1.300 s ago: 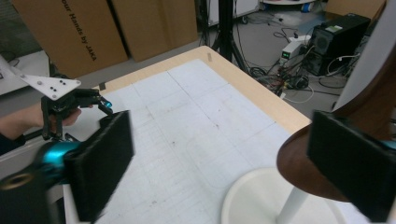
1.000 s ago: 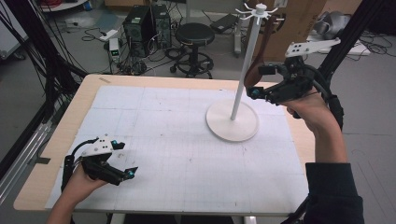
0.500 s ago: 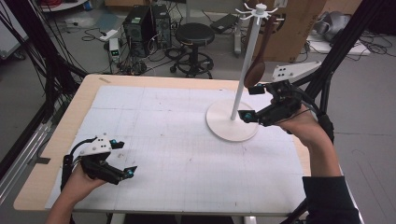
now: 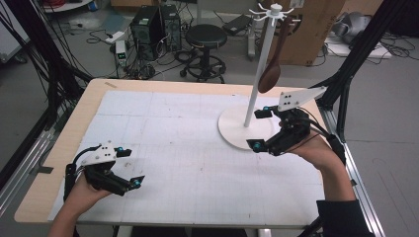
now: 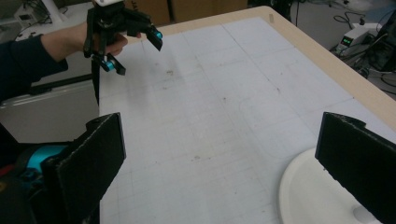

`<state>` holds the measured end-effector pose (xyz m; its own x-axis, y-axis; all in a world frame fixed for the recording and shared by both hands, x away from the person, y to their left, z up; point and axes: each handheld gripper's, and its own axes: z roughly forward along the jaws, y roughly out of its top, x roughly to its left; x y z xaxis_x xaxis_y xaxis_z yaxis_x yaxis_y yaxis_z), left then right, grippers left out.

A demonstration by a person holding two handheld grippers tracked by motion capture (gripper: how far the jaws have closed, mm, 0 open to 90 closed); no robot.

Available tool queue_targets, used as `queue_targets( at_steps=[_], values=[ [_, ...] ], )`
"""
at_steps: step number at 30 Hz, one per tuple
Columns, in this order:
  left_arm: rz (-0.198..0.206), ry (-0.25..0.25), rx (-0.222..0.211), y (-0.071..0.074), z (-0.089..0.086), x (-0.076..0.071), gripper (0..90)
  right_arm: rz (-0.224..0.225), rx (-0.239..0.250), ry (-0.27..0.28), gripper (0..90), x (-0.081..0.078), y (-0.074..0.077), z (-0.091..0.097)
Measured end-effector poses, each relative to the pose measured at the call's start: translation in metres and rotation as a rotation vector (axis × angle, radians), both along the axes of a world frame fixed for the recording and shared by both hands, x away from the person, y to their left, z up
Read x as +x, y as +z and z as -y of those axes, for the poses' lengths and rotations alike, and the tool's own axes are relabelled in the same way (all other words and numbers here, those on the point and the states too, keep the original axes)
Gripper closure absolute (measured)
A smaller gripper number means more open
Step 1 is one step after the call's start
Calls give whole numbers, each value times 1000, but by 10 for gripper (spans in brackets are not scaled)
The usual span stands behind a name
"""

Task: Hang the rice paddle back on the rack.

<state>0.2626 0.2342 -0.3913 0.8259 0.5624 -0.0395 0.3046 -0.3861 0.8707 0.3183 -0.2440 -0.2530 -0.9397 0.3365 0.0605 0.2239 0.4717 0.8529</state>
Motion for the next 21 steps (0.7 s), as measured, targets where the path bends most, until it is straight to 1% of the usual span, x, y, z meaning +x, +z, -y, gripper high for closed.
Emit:
queue_targets(
  at_steps=[2, 3, 5, 7, 8, 9, 11, 12, 13, 14, 15, 17, 19, 20, 21],
  values=[
    [0, -8, -8, 1, 0, 0, 17, -3, -4, 0, 5, -3, -6, 0],
    [2, -7, -19, 1, 0, -1, 17, -5, -1, -1, 5, -4, -8, 0],
    [1, -9, -18, 2, -1, -1, 17, 4, 10, 3, 5, -6, -15, 1],
    [-1, -4, -29, 2, -2, -1, 17, -9, 18, 1, 5, -8, -21, 2],
    [1, -6, -29, 2, -2, -1, 17, -13, 21, 3, 5, -8, -24, 2],
    [1, -6, -32, 2, -2, -1, 17, -6, 23, 1, 5, -9, -27, 2],
    [1, 0, -36, 2, -3, -1, 17, -18, 18, 5, 5, -12, -32, 1],
    [1, 1, -37, 3, -3, -1, 17, -7, 17, 7, 5, -12, -35, 1],
    [1, -1, -39, 3, -3, -1, 17, -19, 11, 9, 5, -14, -37, 1],
    [3, 0, -41, 3, -3, -1, 17, -18, 11, 7, 5, -15, -39, 0],
    [3, -1, -44, 3, -4, -1, 17, -3, 11, 8, 5, -15, -42, 0],
    [7, 0, -44, 4, -4, -1, 17, -16, 15, 8, 5, -17, -46, 1],
    [12, -2, -47, 5, -4, -2, 17, -7, 24, 7, 5, -18, -51, 1],
    [11, -4, -49, 5, -4, -2, 17, -14, 28, 9, 5, -19, -53, 2],
    [10, -2, -51, 5, -4, -2, 17, -13, 31, 9, 5, -20, -55, 2]
  ],
)
